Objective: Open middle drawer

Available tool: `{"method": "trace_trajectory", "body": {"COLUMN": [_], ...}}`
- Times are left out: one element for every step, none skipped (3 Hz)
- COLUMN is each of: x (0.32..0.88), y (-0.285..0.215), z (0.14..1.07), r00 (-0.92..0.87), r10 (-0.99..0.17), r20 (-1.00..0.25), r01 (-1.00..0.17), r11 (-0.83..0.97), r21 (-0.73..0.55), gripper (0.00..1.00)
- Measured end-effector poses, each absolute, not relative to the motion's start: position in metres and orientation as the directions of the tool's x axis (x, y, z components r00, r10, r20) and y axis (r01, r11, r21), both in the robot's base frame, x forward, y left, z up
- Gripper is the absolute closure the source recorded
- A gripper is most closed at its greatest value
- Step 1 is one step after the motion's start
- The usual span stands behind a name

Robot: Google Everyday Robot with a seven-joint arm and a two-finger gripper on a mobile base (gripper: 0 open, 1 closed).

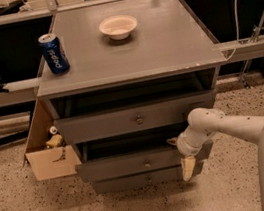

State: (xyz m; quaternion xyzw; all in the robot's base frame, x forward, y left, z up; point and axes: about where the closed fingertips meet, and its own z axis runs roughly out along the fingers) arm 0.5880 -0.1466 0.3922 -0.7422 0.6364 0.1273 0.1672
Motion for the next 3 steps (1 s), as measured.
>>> {"method": "trace_trajectory", "body": {"x": [0.556, 0.539, 0.540], "y": [-0.155, -0.161, -0.161], "z": [0.389, 0.391, 0.398], "r00": [0.145, 0.134, 0.134], "r10": [-0.900, -0.901, -0.901], "r20": [-0.412, -0.413, -0.413], "r01": [-0.989, -0.990, -0.990], "r11": [-0.144, -0.142, -0.142], "r21": [-0.033, -0.012, -0.012], "gripper": [0.16, 0.39, 0.70]}}
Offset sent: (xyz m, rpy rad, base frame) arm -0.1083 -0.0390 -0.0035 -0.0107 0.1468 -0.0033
